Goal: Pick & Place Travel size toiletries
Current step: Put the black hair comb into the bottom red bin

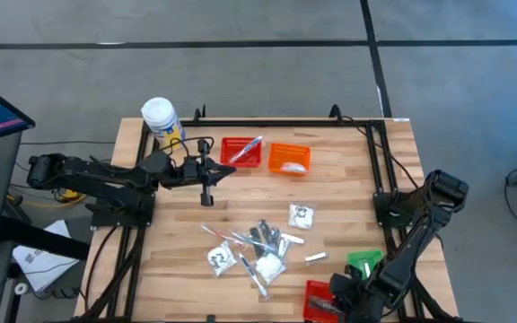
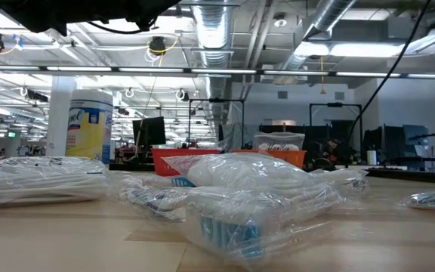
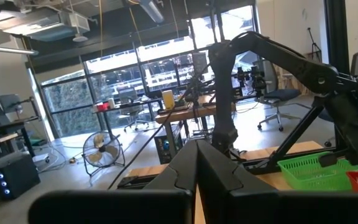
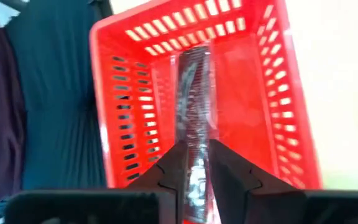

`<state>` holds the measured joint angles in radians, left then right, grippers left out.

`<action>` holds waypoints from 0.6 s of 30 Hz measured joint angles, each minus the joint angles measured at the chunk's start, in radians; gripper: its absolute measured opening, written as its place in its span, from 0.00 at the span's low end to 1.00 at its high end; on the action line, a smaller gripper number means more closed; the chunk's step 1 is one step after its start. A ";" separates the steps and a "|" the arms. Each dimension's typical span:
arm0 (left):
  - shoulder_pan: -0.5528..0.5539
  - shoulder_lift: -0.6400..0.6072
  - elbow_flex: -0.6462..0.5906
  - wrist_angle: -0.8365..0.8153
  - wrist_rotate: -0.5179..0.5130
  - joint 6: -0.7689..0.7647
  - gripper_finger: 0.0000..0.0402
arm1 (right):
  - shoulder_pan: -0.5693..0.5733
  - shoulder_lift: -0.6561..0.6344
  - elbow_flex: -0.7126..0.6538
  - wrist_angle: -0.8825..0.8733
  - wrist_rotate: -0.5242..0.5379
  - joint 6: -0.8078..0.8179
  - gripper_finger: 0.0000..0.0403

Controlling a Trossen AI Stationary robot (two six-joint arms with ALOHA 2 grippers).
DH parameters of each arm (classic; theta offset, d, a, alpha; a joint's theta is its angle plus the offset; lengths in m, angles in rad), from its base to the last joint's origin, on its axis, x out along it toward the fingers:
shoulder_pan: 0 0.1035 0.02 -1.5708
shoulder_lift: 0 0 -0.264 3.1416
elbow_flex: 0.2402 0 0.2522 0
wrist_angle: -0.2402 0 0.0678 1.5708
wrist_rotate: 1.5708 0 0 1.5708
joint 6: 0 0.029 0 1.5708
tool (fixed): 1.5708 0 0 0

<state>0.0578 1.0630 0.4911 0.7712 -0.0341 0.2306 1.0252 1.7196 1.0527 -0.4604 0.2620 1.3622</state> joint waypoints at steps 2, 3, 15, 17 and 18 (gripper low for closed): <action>0.000 0.000 0.000 0.000 0.000 0.000 0.00 | -0.001 -0.007 0.000 -0.025 0.000 -0.001 0.17; 0.000 0.000 0.000 0.000 0.000 0.000 0.00 | -0.001 -0.009 0.003 -0.036 0.001 -0.005 0.19; 0.000 0.090 0.001 0.049 0.002 -0.027 0.00 | 0.000 -0.023 0.169 -0.341 0.139 -0.162 0.26; 0.000 0.115 0.004 0.055 0.004 -0.036 0.00 | 0.001 -0.023 0.193 -0.376 0.171 -0.190 0.26; 0.000 0.127 0.008 0.055 0.005 -0.045 0.00 | 0.001 -0.023 0.201 -0.393 0.186 -0.202 0.26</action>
<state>0.0576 1.1904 0.4995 0.8257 -0.0294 0.1852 1.0260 1.6966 1.2537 -0.8536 0.4476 1.1598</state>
